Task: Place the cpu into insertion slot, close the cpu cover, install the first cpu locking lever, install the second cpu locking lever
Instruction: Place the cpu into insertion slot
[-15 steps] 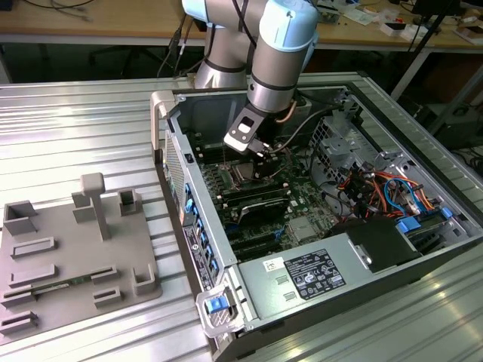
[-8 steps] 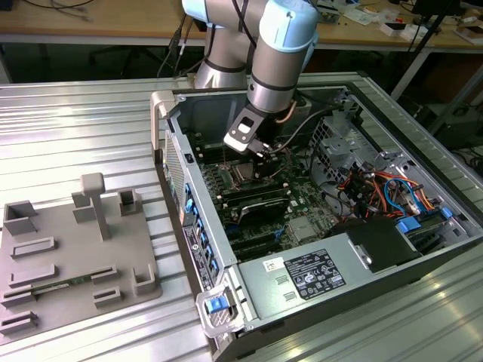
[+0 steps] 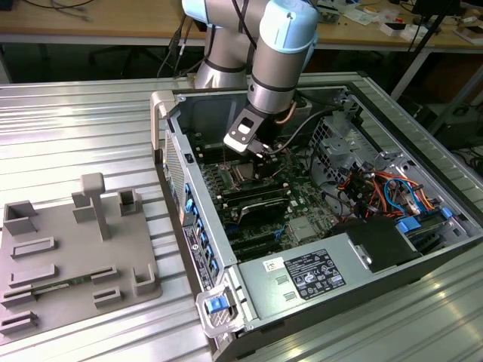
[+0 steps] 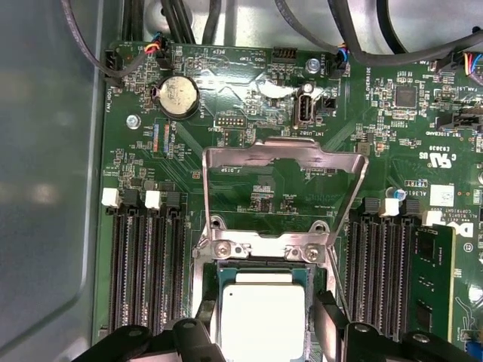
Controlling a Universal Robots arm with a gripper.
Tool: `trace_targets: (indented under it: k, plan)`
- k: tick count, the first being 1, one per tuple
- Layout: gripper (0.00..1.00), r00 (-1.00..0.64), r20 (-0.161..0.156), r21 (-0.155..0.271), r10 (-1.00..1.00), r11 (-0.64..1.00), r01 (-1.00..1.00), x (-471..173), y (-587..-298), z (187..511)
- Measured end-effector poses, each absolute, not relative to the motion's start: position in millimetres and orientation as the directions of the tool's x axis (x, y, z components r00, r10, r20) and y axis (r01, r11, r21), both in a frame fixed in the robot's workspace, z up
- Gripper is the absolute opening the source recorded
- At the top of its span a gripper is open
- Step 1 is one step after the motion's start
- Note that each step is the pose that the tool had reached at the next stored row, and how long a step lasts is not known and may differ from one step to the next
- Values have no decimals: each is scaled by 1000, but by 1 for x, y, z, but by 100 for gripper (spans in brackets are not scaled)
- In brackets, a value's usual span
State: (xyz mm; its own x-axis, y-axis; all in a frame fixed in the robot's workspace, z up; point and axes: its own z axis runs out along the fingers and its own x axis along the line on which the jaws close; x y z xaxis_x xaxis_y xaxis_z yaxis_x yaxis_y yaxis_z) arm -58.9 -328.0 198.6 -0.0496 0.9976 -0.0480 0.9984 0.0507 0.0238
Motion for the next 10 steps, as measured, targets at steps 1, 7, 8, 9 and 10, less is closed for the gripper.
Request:
trace_targets:
  k: [1,7,8,9,10]
  plan:
    - [62,-50,-48,24,998,51,998,-59,-328,199]
    - [62,-50,-48,24,998,51,998,-59,-328,199]
    - [62,-50,-48,24,998,51,998,-59,-328,199]
    - [62,-50,-48,24,998,51,998,-59,-328,199]
    - [62,-50,-48,24,998,51,998,-59,-328,199]
